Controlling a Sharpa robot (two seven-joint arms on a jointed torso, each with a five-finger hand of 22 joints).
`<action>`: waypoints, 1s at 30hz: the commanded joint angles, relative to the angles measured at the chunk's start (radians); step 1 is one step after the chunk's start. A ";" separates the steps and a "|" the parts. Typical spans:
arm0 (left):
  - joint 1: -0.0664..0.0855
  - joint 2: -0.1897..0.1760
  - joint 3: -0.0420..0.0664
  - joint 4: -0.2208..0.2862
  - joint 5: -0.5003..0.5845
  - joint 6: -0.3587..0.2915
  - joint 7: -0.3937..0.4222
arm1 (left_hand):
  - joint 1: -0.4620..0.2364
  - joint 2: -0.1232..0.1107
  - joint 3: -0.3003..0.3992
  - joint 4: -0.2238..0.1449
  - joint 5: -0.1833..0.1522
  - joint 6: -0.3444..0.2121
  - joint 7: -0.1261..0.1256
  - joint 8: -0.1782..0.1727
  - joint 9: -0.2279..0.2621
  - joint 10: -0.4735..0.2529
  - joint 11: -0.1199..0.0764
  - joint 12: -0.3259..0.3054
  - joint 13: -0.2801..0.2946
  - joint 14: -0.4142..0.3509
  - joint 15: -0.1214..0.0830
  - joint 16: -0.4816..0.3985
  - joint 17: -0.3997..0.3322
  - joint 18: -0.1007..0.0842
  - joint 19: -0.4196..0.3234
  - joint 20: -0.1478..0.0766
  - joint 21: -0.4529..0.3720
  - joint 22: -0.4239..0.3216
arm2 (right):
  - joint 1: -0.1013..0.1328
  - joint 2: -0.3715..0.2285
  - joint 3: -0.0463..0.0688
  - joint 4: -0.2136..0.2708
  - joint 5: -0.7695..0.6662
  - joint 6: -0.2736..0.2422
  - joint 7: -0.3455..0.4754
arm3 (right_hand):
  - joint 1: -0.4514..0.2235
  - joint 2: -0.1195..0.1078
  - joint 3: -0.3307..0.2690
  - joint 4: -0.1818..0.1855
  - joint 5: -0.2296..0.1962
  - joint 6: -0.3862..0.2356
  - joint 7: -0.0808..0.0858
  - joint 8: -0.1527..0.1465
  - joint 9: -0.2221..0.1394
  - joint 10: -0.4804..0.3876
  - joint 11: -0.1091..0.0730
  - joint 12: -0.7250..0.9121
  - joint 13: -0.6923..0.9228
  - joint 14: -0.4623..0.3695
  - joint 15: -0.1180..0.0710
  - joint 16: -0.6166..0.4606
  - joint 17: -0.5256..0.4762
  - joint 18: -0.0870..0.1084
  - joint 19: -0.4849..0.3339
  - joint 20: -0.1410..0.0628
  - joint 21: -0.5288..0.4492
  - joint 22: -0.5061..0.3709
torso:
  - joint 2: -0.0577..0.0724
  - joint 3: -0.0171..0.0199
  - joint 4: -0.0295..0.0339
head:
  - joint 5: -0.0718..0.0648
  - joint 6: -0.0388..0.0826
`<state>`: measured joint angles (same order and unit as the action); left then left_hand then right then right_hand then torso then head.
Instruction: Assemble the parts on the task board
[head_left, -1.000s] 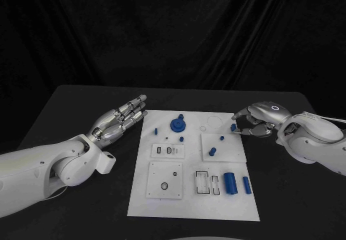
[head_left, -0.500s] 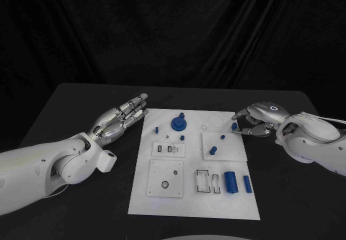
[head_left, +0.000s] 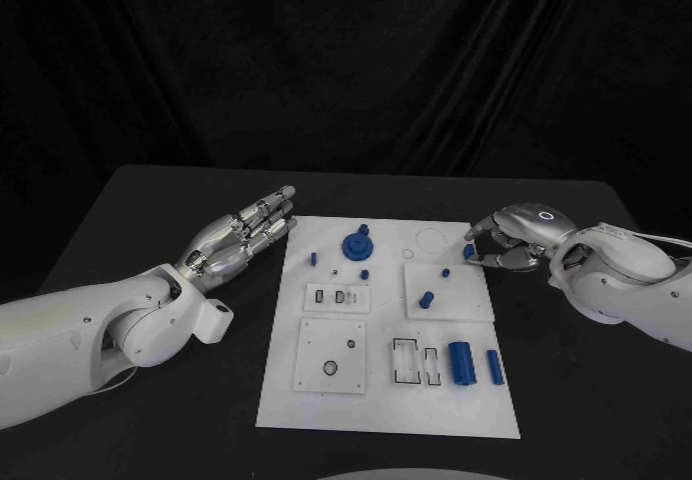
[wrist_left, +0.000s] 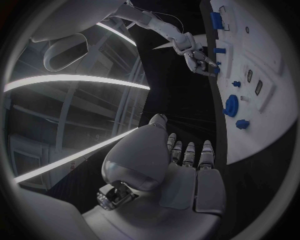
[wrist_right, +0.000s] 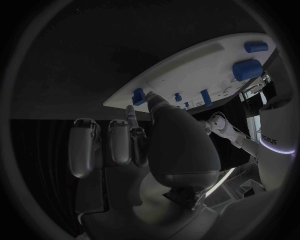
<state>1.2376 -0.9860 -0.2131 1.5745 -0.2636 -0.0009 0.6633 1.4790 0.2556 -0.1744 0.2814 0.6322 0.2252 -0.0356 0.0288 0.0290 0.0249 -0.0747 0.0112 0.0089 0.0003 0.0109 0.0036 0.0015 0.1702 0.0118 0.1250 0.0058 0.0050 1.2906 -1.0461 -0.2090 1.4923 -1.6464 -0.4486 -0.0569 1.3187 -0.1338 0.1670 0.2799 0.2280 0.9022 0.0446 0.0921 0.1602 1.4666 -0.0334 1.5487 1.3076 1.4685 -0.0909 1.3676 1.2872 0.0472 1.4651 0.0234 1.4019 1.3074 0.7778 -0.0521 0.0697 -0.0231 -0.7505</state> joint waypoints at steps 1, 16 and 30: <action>-0.001 0.001 0.001 0.000 -0.005 0.016 0.008 | 0.007 -0.001 0.004 0.000 0.006 -0.002 0.008 0.003 0.001 0.002 0.006 -0.003 -0.001 0.000 0.007 -0.004 -0.002 0.009 -0.001 0.009 0.005 0.001 | -0.003 0.002 0.001 -0.004 -0.004 -0.012 -0.029 | 0.013 -0.001 0.006 0.000 -0.004 0.008 0.000 0.004 0.002 0.084 0.010 -0.002 0.196 0.063 0.003 0.003 -0.002 -0.001 0.027 0.001 -0.006 0.171 | 0.000 0.0000 -0.0006 | 0.000 0.001; -0.002 0.000 0.001 -0.001 -0.005 0.021 0.004 | 0.008 -0.001 0.006 0.000 0.006 -0.002 0.009 0.003 0.001 0.002 0.007 -0.003 -0.001 0.000 0.007 -0.004 -0.002 0.009 -0.001 0.009 0.005 0.001 | -0.005 0.009 0.001 -0.011 -0.004 -0.030 -0.014 | 0.036 0.011 0.005 -0.010 -0.005 0.063 -0.001 0.064 0.040 0.083 0.012 -0.001 0.194 0.060 0.006 0.003 -0.011 0.000 0.026 0.005 -0.013 0.171 | 0.000 -0.0002 0.0004 | -0.001 -0.003; -0.002 -0.001 0.001 0.001 -0.005 0.025 0.000 | 0.008 -0.001 0.006 0.000 0.006 -0.002 0.009 0.003 0.001 0.002 0.007 -0.003 -0.001 0.000 0.007 -0.004 -0.002 0.009 -0.001 0.009 0.005 0.001 | -0.006 0.015 0.001 -0.013 -0.004 -0.036 -0.007 | 0.061 0.034 0.009 -0.037 0.011 0.081 -0.007 0.115 0.073 0.083 0.009 0.000 0.194 0.059 0.005 0.003 -0.018 0.000 0.026 0.005 -0.017 0.173 | 0.000 -0.0001 0.0000 | 0.001 -0.005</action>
<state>1.2372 -0.9868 -0.2131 1.5736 -0.2637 0.0086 0.6546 1.4790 0.2556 -0.1745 0.2814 0.6321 0.2215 -0.0320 0.0288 0.0289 0.0250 -0.0748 0.0112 0.0089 0.0004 0.0108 0.0036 0.0009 0.1701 0.0082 0.1286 0.0058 0.0050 1.2873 -1.0308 -0.2089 1.4796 -1.6464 -0.4630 -0.0586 1.3700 -0.1012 0.1766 0.2508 0.2360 0.9771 0.0374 0.2023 0.2308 1.4667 -0.0266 1.5488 1.3074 1.4685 -0.0909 1.3676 1.2703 0.0472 1.4651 0.0234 1.3883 1.3080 0.7776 -0.0521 0.0696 -0.0220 -0.7561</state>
